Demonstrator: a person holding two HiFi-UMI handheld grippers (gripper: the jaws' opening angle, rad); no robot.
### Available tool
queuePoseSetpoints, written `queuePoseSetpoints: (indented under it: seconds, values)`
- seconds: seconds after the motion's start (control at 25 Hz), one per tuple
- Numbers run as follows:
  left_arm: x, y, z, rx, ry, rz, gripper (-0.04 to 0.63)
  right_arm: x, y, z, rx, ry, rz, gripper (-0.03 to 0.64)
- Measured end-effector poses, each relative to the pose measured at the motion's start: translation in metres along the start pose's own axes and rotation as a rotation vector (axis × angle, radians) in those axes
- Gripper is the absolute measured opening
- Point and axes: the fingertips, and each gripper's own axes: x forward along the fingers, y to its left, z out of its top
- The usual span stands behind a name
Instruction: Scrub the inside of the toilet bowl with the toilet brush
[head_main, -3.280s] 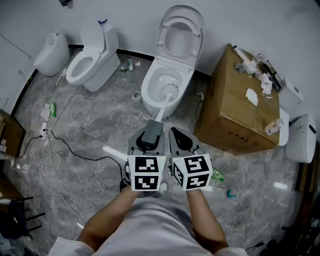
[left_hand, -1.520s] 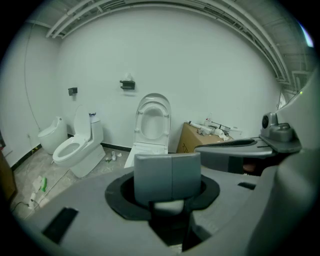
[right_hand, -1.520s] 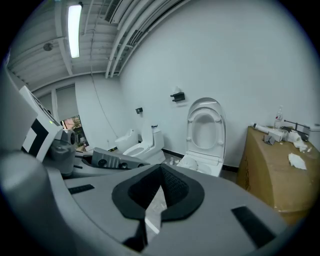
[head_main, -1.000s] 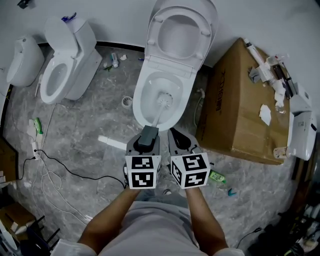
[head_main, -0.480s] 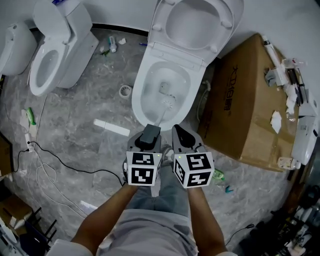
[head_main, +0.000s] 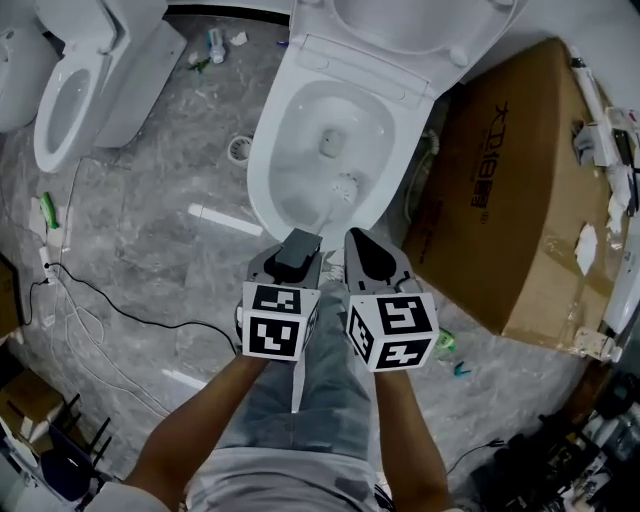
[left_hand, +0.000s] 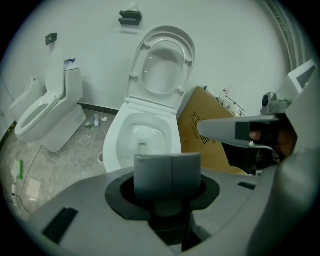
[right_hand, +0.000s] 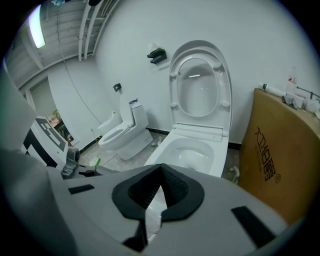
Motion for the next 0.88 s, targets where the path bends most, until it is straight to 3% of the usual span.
queuePoseSetpoints:
  seconds: [0.44, 0.88]
  values:
    - [0.067, 0.005, 0.011, -0.070, -0.004, -0.030, 0.156, 0.049, -0.034, -0.019, 0.003, 0.029, 0.060, 0.002]
    - [0.113, 0.002, 0.043, -0.024, -0.021, -0.062, 0.156, 0.080, -0.074, 0.001, -0.017, 0.004, 0.066, 0.002]
